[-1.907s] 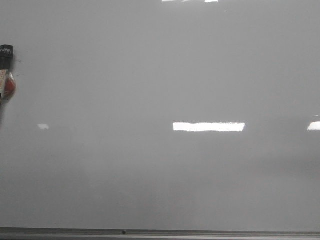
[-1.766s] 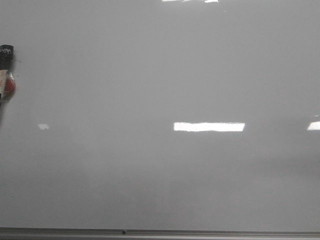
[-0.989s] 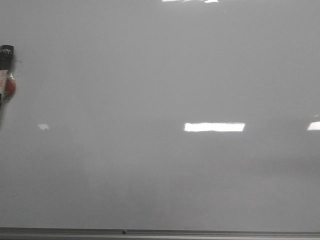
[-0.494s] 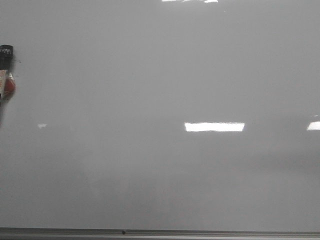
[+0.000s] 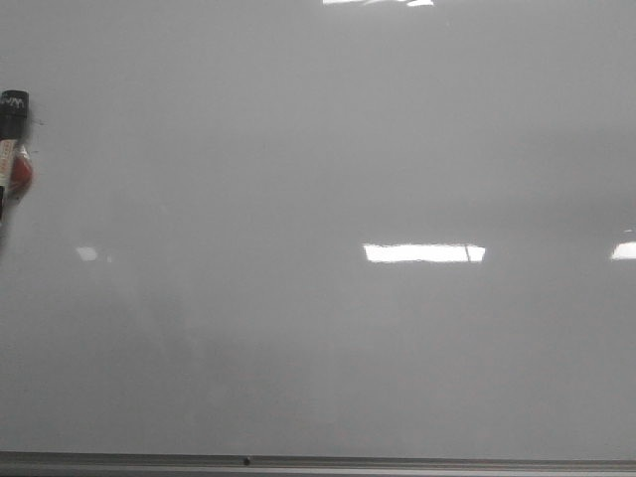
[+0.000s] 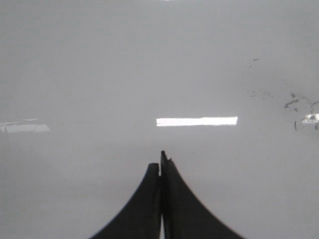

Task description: Write number 9 on whiteboard

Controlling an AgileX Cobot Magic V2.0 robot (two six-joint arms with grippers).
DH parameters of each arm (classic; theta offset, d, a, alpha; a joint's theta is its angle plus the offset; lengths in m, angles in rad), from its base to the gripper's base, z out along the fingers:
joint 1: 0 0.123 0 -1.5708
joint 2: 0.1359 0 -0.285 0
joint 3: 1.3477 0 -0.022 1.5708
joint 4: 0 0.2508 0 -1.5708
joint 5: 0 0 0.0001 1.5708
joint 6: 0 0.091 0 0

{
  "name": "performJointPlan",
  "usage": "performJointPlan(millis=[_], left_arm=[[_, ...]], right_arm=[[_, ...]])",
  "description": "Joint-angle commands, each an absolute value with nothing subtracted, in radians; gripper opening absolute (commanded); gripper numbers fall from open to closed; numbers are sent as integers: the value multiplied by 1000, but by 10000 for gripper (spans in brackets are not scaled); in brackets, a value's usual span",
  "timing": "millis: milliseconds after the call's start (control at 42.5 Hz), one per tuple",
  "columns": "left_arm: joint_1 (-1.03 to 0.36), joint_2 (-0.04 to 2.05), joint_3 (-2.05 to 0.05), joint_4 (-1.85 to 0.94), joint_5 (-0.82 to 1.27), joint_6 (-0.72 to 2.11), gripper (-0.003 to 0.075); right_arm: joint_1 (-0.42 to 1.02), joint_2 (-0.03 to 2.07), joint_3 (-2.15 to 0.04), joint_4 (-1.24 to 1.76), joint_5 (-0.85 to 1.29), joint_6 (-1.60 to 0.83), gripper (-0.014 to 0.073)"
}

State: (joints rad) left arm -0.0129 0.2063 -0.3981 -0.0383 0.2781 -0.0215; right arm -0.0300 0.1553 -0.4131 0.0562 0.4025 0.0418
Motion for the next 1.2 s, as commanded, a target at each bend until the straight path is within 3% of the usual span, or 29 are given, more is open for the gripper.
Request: performJointPlan(millis=[0,141,212,306,330,377,471,683,824,1177], left_arm=[[-12,316,-460,-15,268,-25,-19],[-12,367,-464,-15,266,-20,-12],[-12,367,-464,-15,264,-20,48],[-12,367,-464,-15,262,-20,261],[-12,367,-464,-15,262,-20,372],[-12,367,-464,-15,262,-20,513],[-12,367,-464,-15,259,-20,659],[-12,423,-478,-72,291,-8,639],[-57,604,-527,-212,335,150,616],[-109,1143,-649,-172,278,163,616]], right_arm=[[-35,249,-471,45,345,38,-62],[-35,282,-472,45,356,38,-48],[-35,282,-472,45,357,38,10],[-35,282,-472,45,351,38,193],[-35,282,-472,45,349,38,262],[-35,282,-472,45,349,38,393],[-35,282,-472,45,349,38,520],[-35,282,-472,45,348,38,549],[-35,282,-472,45,344,38,549],[-35,282,-472,45,346,38,549]])
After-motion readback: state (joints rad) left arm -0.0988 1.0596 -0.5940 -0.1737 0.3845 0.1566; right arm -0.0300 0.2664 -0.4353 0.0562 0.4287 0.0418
